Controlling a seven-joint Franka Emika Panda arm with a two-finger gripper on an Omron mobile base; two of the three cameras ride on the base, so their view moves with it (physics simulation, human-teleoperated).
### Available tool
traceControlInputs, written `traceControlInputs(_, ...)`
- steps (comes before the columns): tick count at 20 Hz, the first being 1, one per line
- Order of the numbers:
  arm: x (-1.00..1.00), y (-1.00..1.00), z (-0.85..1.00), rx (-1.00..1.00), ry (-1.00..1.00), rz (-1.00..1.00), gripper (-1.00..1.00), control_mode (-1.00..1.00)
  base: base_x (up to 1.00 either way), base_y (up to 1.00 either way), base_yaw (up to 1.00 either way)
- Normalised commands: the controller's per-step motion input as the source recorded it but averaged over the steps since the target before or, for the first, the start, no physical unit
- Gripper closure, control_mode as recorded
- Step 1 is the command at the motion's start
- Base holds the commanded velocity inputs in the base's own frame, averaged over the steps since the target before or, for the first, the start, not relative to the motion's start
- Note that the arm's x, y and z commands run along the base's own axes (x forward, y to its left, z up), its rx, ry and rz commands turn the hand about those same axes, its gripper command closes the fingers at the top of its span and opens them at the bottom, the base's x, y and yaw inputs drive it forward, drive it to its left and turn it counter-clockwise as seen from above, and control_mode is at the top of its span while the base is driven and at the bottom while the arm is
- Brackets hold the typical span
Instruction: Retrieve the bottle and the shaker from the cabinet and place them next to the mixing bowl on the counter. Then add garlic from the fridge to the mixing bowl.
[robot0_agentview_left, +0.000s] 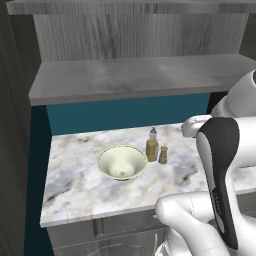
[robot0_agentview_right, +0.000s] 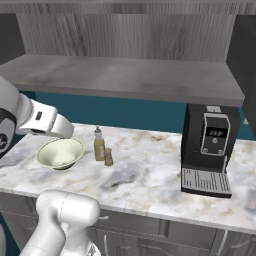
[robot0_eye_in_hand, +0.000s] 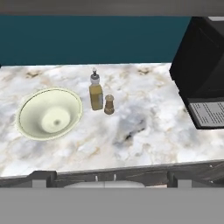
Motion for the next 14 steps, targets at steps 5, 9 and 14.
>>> traceControlInputs(5,0.0,-0.02,0.0,0.02,0.0,0.0,-1.0,-1.0,0.0,0.0,0.0)
traceControlInputs(9,0.0,0.0,0.0,0.01,0.0,0.0,-1.0,-1.0,0.0,0.0,0.0)
traceControlInputs(14,0.0,0.0,0.0,0.0,0.03,0.0,-1.0,-1.0,0.0,0.0,0.0)
